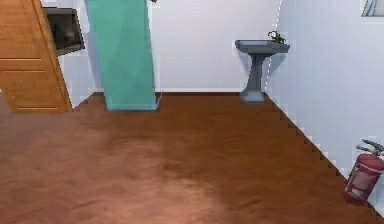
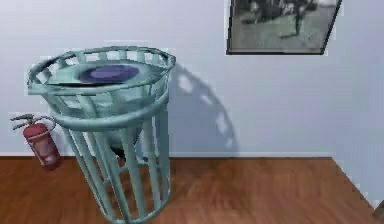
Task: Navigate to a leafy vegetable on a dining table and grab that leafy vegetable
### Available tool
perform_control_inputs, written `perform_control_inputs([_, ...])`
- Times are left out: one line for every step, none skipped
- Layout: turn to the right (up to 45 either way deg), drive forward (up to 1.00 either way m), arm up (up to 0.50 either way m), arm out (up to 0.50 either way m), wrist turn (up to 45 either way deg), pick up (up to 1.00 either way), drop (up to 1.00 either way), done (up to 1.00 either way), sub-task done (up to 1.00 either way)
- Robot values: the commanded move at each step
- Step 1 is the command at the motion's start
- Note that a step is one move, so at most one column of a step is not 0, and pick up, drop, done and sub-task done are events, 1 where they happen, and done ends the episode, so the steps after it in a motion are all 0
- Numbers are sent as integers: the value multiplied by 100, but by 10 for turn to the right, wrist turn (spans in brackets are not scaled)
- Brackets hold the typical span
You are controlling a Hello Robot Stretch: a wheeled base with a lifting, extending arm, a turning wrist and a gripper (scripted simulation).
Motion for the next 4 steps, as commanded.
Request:
perform_control_inputs([-420, 0, 0, 0, 0, 0, 0, 0, 0])
perform_control_inputs([0, 100, 0, 0, 0, 0, 0, 0, 0])
perform_control_inputs([0, 100, 0, 0, 0, 0, 0, 0, 0])
perform_control_inputs([0, 80, 0, 0, 0, 0, 0, 0, 0])
